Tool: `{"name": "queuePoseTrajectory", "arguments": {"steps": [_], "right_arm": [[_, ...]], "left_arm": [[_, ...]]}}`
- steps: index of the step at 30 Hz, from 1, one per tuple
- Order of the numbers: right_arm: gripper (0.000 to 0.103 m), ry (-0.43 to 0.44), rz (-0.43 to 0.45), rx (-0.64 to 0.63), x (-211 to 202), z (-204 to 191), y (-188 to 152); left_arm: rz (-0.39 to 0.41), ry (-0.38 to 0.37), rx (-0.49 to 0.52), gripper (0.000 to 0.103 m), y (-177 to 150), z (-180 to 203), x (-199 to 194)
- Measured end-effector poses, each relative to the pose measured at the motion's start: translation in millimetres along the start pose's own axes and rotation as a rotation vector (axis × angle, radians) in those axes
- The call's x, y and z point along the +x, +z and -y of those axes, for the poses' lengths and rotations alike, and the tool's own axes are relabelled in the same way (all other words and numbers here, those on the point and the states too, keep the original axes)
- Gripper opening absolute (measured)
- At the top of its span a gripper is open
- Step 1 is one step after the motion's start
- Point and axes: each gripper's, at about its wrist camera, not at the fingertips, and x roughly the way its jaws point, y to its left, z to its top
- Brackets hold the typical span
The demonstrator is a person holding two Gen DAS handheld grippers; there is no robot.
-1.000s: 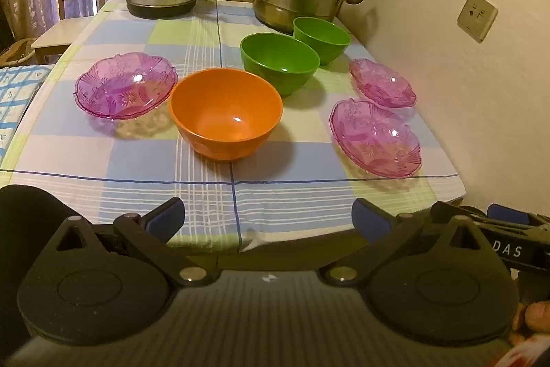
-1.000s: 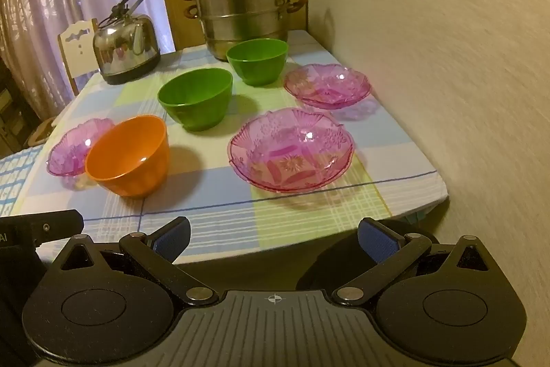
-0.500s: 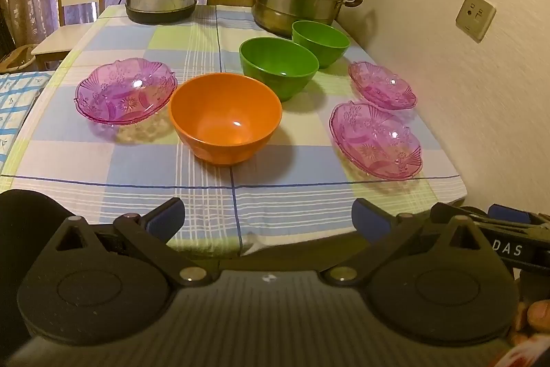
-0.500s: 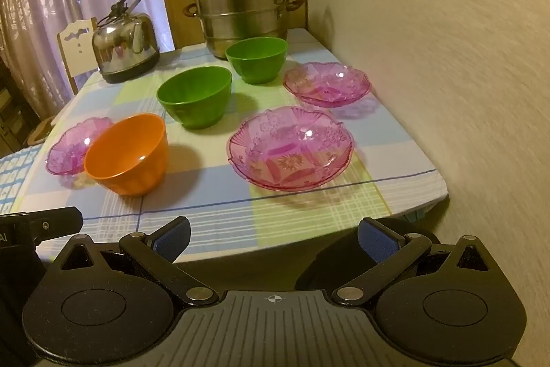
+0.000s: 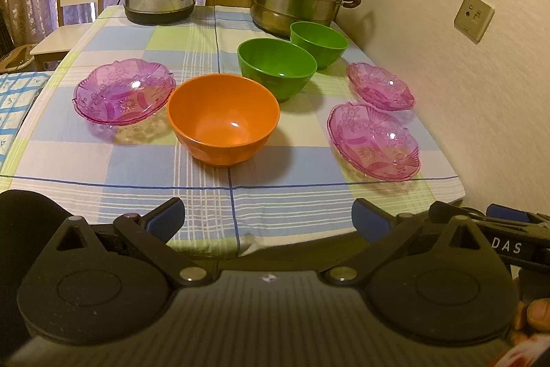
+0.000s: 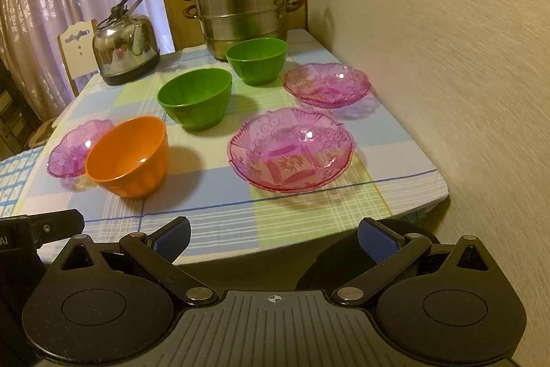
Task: Organize plates and bowls
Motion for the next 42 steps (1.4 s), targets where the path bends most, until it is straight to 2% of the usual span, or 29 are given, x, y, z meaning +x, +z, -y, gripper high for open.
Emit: {"name": "queuePoseTrajectory", "arguments": {"steps": [42], "right_arm": [[0.103,0.004,0.001,0.005,0.5,0.5,1.9]], "left_arm": [[0.002,-0.002,0.011,0.103,-1.3,2.4,2.4]]}}
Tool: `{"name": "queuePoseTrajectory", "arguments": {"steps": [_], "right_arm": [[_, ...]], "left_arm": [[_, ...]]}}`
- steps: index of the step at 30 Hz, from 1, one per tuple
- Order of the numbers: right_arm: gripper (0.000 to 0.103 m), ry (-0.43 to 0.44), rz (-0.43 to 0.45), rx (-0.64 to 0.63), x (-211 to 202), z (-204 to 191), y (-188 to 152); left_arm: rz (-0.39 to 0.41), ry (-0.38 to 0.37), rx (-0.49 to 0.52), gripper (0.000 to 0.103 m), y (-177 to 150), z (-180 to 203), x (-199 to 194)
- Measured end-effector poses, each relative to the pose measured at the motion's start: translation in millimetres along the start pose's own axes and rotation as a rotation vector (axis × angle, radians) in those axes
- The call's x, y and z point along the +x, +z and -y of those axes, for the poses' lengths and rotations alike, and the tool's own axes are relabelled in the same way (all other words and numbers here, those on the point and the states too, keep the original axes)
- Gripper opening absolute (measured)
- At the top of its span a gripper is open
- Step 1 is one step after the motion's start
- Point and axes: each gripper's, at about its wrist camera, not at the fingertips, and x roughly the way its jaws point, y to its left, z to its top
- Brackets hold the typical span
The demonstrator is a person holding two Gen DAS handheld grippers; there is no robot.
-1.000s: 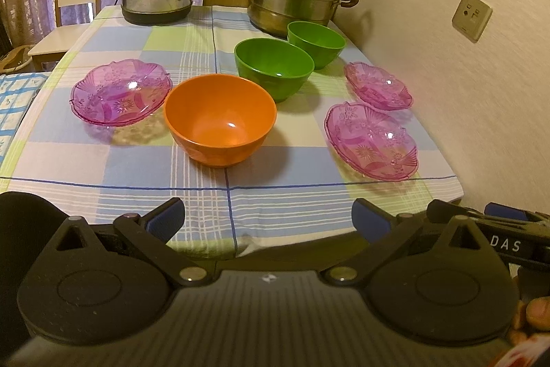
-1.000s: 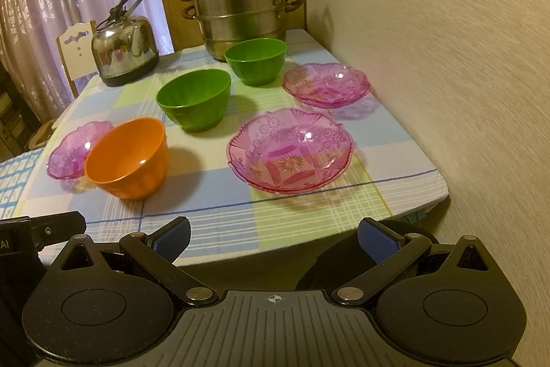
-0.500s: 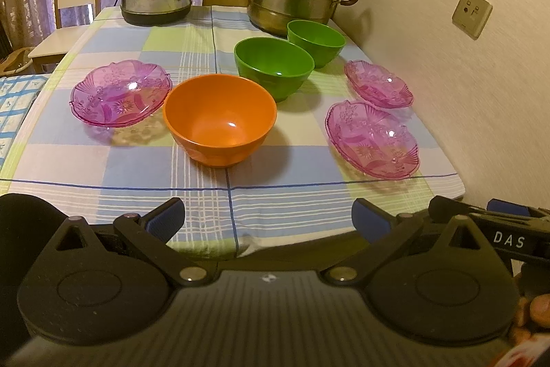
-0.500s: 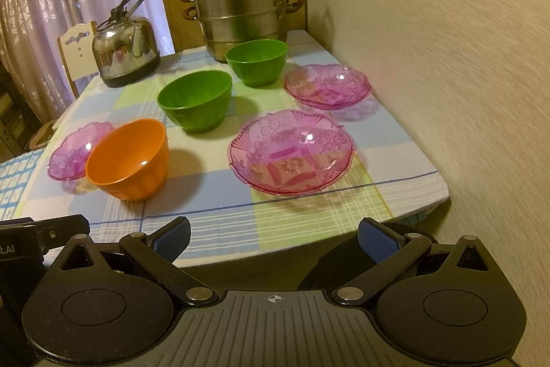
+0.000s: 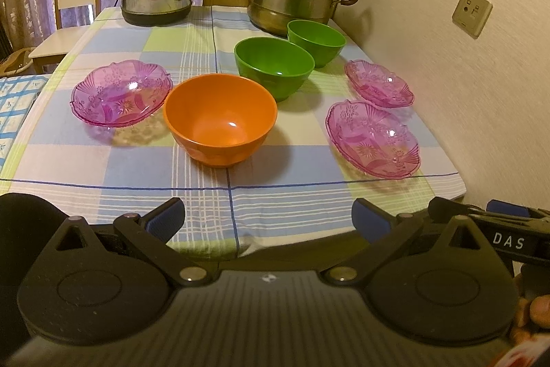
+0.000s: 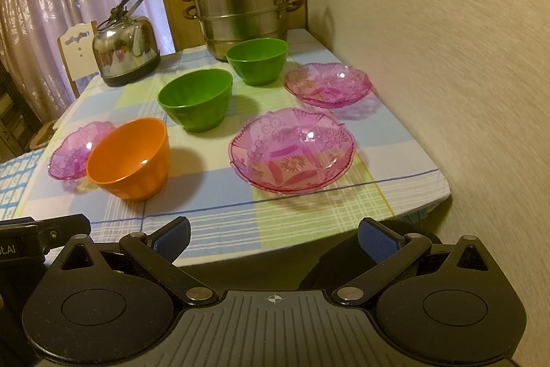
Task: Organize plates and bowls
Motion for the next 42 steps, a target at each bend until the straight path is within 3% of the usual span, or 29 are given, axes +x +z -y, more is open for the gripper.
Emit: {"name": "queuePoseTrajectory", "arguments": {"steps": [16,24,31,40,42], "right_arm": [[0.103,0.0,-0.001,0.002,0.9,0.5,-0.3],[0.103,-0.004,0.005,0.037,3.9,8.0,1.7],[0.103,-0.019,0.053,0.15,13.6,44.8,17.7],[0.102,0.009,0.095,0.256,34.8,108.3,51.7],[0.095,0.021,0.087,0.271,43.6,118.9,55.4]], "left_arm": [[-0.001,-0.001,0.001,0.103,0.3,0.1,0.0],[-0.017,-0.044,-0.043,0.103,7.7,-4.6,9.0],[-0.02,-0.113,-0.063,0.103,32.7,11.0,39.3],[-0.059,-0.218,-0.079,0.102,64.6,47.6,106.3],[-0.069,-0.223,-0.06,0.102,68.2,55.1,121.4]]}}
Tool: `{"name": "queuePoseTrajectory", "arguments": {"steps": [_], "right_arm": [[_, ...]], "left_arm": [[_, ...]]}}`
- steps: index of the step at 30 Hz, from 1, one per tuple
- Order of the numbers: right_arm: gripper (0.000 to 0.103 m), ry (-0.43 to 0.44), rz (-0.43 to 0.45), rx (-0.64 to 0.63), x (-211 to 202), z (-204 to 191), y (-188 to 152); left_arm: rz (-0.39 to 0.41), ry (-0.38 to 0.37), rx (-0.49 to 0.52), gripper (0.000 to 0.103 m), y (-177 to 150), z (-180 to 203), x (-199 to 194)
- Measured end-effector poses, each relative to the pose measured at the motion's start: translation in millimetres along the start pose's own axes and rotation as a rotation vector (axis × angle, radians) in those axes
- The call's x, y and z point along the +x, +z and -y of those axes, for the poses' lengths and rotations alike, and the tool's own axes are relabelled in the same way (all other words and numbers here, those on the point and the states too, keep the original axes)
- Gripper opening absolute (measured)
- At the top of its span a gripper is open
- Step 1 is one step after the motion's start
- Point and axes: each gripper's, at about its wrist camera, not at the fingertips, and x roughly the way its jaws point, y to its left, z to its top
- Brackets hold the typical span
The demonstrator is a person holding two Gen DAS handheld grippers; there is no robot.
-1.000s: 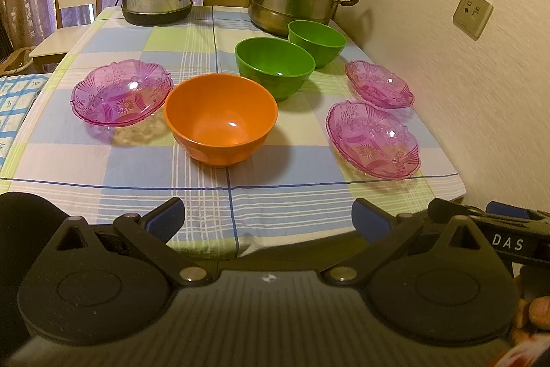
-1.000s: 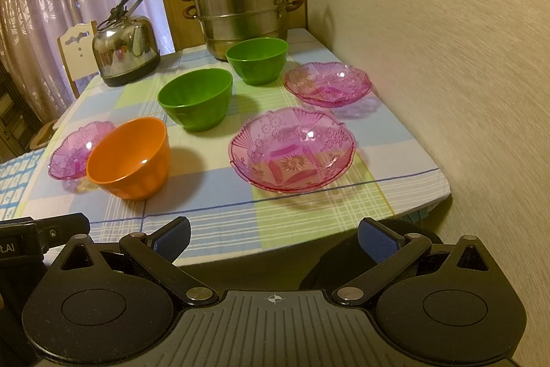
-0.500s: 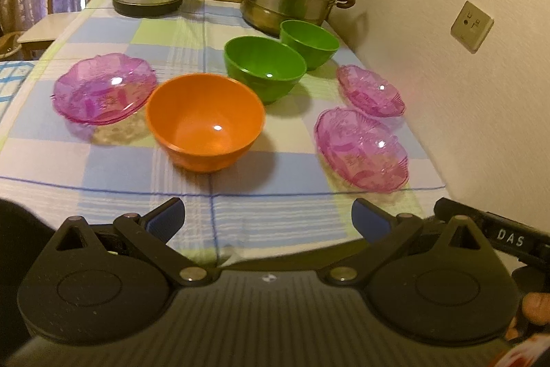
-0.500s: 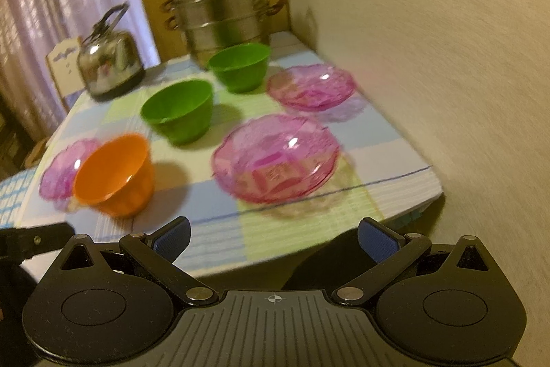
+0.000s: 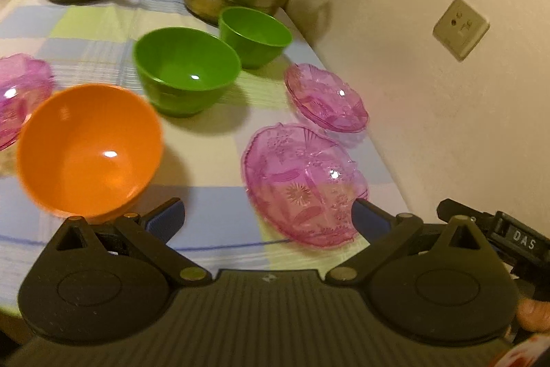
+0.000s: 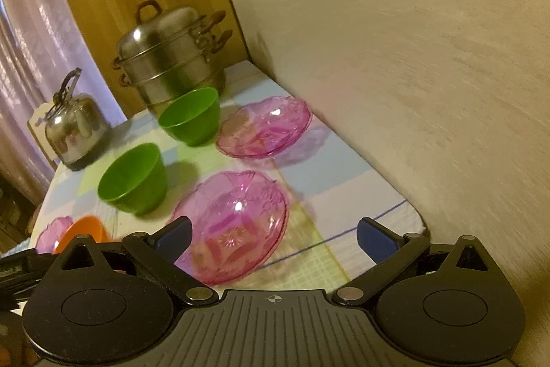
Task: Organize plates and bowls
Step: 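Move both tools to the large pink glass plate and close on its rim, then lift the pink plate with both tools toward the smaller pink plate by the wall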
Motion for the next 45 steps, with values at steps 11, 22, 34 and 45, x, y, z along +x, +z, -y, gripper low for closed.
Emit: {"name": "queuePoseTrajectory", "arguments": {"steps": [11,22,34,45], "right_arm": [[0.064,0.024,-0.107,-0.017,65.4,25.7,9.3],[0.04,0.05,-0.193,-0.029,112.9,30.0,10.0],[0.013,0.055,-0.245,-0.036,137.1,28.1,7.1],[0.008,0.046,-0.236,-0.044,132.9,22.6,8.8]], "left_arm": [[-0.048,0.043,0.06,0.084,-0.8,11.4,68.8],[-0.047,0.077,0.054,0.053,4.4,3.6,101.0],[-0.047,0.103,0.063,0.021,4.4,-2.4,111.0],[-0.034,0.089,0.089,0.017,10.4,5.9,102.3]]}}
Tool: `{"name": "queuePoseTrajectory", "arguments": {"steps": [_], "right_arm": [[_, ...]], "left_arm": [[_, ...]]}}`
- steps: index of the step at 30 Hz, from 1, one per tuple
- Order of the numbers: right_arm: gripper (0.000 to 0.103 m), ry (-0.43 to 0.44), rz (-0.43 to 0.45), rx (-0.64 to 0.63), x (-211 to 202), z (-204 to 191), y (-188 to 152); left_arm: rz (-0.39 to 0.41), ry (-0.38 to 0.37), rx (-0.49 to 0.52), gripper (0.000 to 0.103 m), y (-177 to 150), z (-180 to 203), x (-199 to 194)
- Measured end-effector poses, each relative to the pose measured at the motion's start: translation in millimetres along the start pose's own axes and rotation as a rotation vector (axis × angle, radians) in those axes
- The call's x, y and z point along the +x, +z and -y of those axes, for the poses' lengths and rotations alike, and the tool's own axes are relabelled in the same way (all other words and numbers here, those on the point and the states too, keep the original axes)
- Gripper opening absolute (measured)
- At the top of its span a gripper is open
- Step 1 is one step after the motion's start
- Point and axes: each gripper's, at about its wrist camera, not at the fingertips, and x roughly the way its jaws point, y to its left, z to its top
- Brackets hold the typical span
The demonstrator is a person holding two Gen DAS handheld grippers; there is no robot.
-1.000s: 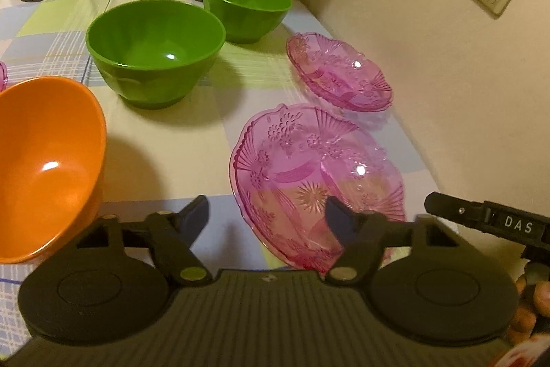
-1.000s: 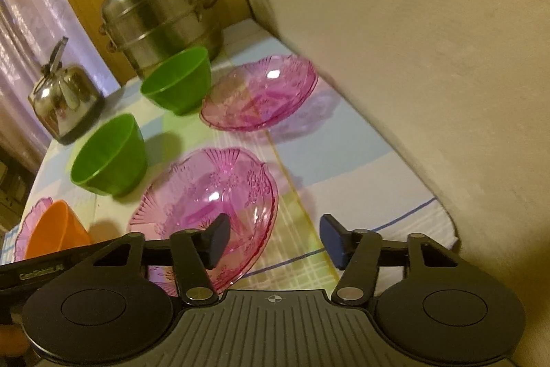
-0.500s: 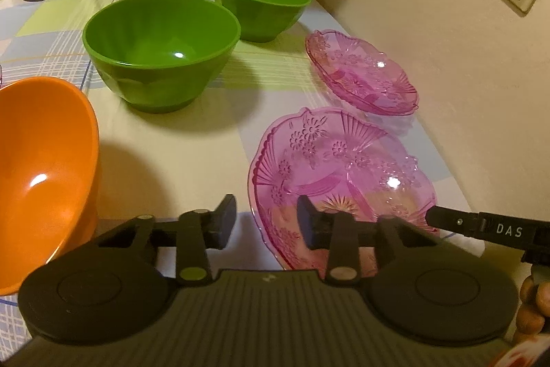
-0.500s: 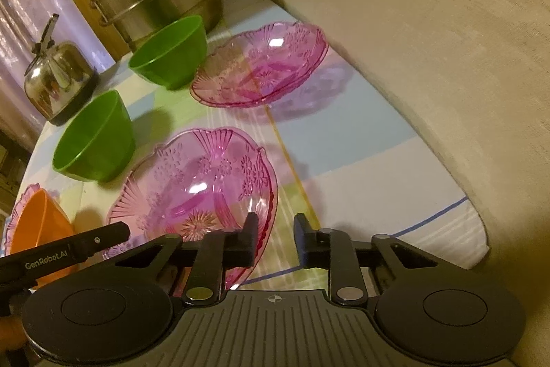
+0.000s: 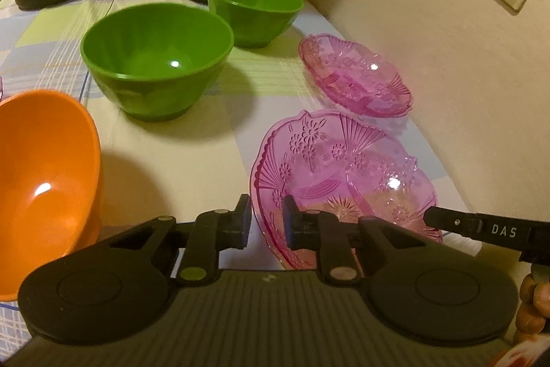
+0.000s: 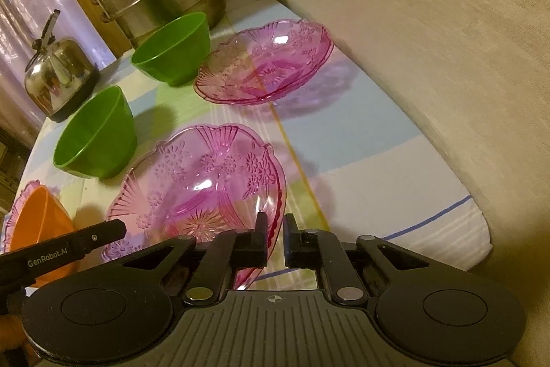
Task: Organize plates and bowls
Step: 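Lift the pink plate with both tools toward the smaller pink plate by the wall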
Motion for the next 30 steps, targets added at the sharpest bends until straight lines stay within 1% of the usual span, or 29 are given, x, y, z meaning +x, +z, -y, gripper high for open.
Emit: {"name": "queuePoseTrajectory", "arguments": {"steps": [8,15,23,25,30], "right_arm": [[0.008,-0.012,0.049,0.008,-21.5,-3.5,16.2],[0.008,-0.044,0.097,0.012,-27.4,2.0,50.9],[0.009,-0.097,0.144,-0.028,-11.1,6.9,93.3],[0.009,-0.116,0.151,-0.049,-4.9,5.1,101.7],[0.009,-0.154,0.168,-0.048,15.1,6.4,117.3]], "left_arm": [[0.025,-0.019,0.036,0.017,25.6,16.3,-9.4],[0.07,-0.055,0.047,0.017,68.6,34.8,-0.8],[0.1,-0.065,0.07,0.017,119.7,52.0,31.3],[0.097,-0.066,0.076,0.017,130.3,53.1,43.7],[0.079,-0.068,0.069,0.017,147.7,52.3,76.0]]}}
